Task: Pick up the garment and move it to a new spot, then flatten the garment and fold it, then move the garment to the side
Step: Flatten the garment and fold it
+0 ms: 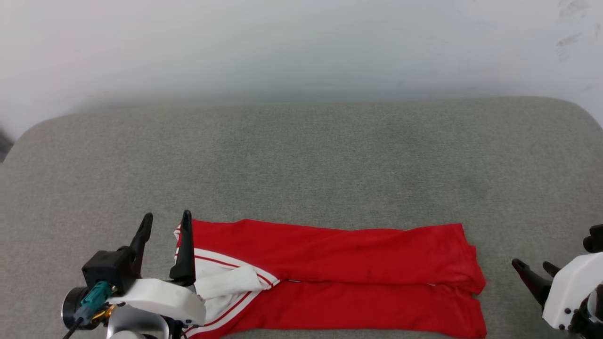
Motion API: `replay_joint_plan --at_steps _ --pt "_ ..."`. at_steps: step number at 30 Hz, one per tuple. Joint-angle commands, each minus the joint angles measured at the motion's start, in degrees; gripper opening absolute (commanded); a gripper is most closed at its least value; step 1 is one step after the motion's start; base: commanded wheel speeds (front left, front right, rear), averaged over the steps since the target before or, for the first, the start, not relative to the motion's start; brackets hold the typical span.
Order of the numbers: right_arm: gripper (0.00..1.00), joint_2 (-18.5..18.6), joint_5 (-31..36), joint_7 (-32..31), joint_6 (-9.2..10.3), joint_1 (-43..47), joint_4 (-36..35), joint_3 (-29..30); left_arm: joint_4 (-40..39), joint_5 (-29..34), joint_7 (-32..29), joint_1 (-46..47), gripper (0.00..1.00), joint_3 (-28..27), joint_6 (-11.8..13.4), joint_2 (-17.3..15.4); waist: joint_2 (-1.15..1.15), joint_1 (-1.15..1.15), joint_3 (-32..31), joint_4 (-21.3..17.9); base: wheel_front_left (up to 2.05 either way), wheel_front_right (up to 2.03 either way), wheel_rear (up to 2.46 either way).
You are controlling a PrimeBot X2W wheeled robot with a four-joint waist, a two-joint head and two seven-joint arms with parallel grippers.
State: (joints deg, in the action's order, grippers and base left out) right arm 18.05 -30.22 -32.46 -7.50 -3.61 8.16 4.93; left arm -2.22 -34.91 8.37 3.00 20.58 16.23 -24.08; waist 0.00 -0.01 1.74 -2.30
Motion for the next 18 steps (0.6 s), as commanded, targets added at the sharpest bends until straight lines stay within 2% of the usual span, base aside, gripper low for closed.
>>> replay_joint_plan --at_steps 1,6,11,18 --pt "1.0 0.6 0.3 -3.5 0.02 -1.5 0.4 0.9 -1.5 1.7 1.6 1.3 1.0 0.5 1.0 0.7 0.0 0.01 0.8 1.4 0.0 0.0 0.0" --pt "1.0 -0.2 0.8 -9.5 0.02 -2.7 1.8 1.2 -4.3 4.4 3.5 2.4 1.0 1.5 2.2 1.7 0.0 0.01 2.2 3.9 0.0 0.0 0.0" --pt "1.0 -2.2 0.8 -11.6 0.02 -4.1 4.1 0.5 -5.9 5.7 4.0 3.2 1.0 2.3 2.6 2.4 0.0 0.01 3.8 5.7 0.0 0.0 0.0" --pt "1.0 -5.0 -1.7 -14.1 0.02 -5.1 12.8 -1.5 -6.9 6.7 4.3 4.4 1.0 3.4 2.7 2.7 0.0 0.01 5.5 7.9 0.0 0.0 0.0"
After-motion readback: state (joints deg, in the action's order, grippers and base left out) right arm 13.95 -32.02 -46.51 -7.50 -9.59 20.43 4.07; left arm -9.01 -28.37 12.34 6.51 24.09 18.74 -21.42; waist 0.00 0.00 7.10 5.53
